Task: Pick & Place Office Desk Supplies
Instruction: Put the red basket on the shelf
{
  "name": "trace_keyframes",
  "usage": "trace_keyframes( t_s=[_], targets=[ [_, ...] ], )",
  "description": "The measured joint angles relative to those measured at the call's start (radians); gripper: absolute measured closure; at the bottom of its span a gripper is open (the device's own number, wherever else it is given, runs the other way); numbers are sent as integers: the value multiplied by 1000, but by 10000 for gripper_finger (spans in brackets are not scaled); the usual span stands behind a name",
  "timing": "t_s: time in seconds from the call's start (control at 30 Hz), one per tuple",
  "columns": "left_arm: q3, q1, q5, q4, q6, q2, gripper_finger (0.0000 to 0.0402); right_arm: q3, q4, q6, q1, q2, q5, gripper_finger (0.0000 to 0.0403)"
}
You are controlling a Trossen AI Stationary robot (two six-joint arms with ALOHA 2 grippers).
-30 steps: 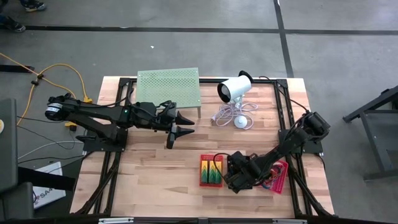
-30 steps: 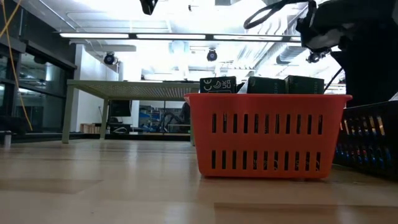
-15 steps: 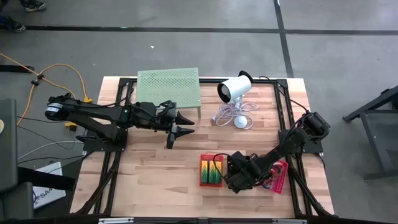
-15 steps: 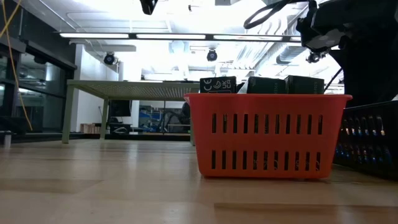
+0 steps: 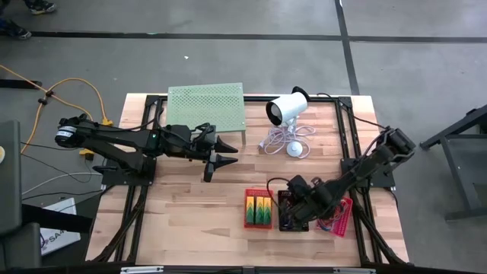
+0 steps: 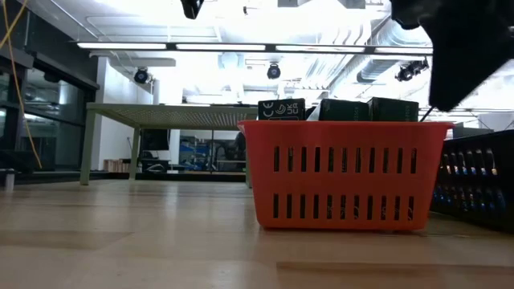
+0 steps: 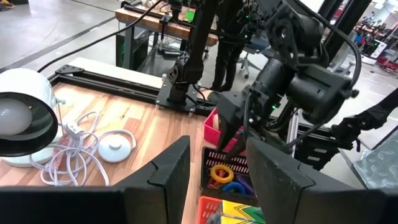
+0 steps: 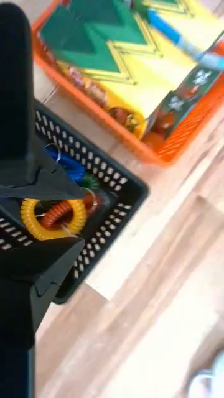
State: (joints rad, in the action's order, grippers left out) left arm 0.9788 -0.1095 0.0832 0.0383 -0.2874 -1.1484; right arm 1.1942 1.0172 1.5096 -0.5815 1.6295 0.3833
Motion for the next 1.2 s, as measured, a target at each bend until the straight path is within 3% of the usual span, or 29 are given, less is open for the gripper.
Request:
trace_keyframes(
  t_s=[0.4,0.77,0.97,1.2],
  targets=[
    [0,0,0,0,0,0,249,0,-38,-127,41,-23,30,307],
    [0,0,0,0,0,0,249,0,-153,-414,145,-23,113,307],
    [0,0,0,0,0,0,249,0,-237,-626,238,-23,96,307],
    [0,0,0,0,0,0,249,0,-327,-820,328,-23,4,307]
  ],
)
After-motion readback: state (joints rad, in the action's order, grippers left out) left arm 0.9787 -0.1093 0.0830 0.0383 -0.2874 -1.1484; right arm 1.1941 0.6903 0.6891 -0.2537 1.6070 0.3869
